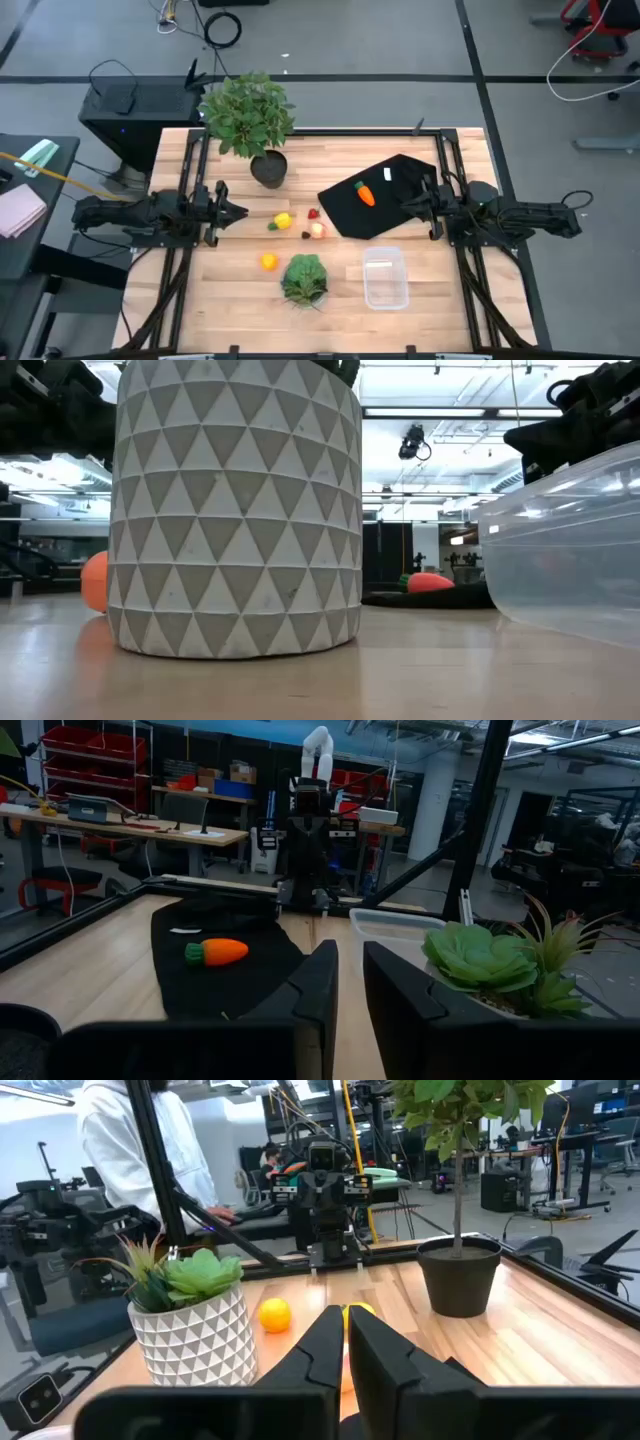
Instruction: Pick and placing Produce into tupperware
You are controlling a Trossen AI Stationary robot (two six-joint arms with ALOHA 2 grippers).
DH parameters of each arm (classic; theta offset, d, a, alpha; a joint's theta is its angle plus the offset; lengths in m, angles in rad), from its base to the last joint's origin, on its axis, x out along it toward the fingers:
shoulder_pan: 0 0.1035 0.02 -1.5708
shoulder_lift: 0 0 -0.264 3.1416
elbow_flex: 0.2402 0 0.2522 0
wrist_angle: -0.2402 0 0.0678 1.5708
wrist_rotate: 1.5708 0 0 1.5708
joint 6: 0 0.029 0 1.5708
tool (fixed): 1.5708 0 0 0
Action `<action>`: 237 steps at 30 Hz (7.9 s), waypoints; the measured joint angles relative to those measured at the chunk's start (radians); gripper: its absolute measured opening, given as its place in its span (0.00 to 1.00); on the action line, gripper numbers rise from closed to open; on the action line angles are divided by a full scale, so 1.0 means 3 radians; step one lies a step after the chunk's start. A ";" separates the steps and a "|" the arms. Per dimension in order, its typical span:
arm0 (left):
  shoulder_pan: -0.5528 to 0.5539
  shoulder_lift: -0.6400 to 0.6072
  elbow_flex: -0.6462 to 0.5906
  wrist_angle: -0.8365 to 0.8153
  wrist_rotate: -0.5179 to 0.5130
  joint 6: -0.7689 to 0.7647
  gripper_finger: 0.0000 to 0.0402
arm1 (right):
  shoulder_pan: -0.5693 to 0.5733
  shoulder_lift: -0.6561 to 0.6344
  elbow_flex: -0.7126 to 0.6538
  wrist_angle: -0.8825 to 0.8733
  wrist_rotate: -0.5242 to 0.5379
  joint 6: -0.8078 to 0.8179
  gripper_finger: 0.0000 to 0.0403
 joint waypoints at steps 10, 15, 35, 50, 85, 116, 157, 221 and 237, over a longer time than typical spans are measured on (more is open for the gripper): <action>0.0000 0.0001 0.0001 0.0000 -0.0001 0.0000 0.13 | -0.0001 0.0000 0.0000 0.0001 0.0000 0.0000 0.07; 0.0001 0.0000 0.0000 -0.0001 -0.0001 0.0000 0.14 | -0.0001 0.0000 0.0001 0.0000 0.0000 0.0000 0.07; 0.0000 0.0000 -0.0001 -0.0001 0.0000 0.0000 0.13 | -0.0001 0.0000 0.0001 0.0001 0.0000 0.0000 0.07; 0.0000 0.0000 0.0000 0.0000 -0.0001 0.0000 0.13 | -0.0001 0.0000 0.0001 0.0001 0.0000 0.0000 0.07; 0.0000 0.0001 0.0000 0.0019 -0.0001 -0.0033 0.15 | 0.0000 0.0000 0.0000 0.0000 0.0000 0.0000 0.07; 0.0004 0.0001 0.0001 0.0222 -0.0449 -0.0733 0.12 | 0.0000 0.0000 0.0000 0.0001 0.0015 -0.0008 0.07; 0.0000 0.1770 0.3339 -0.0959 -0.0084 0.1395 0.10 | -0.0280 0.1621 0.2001 0.0847 0.1512 0.1162 0.07; -0.0944 0.4016 0.5232 -0.4356 -0.1752 -0.0670 0.03 | -0.1082 0.4920 0.3882 -0.2822 0.0160 -0.0012 0.44; -0.0944 0.4016 0.5232 -0.4351 -0.1748 -0.0646 0.05 | -0.0778 0.5430 0.3880 -0.3001 0.0714 0.0778 0.80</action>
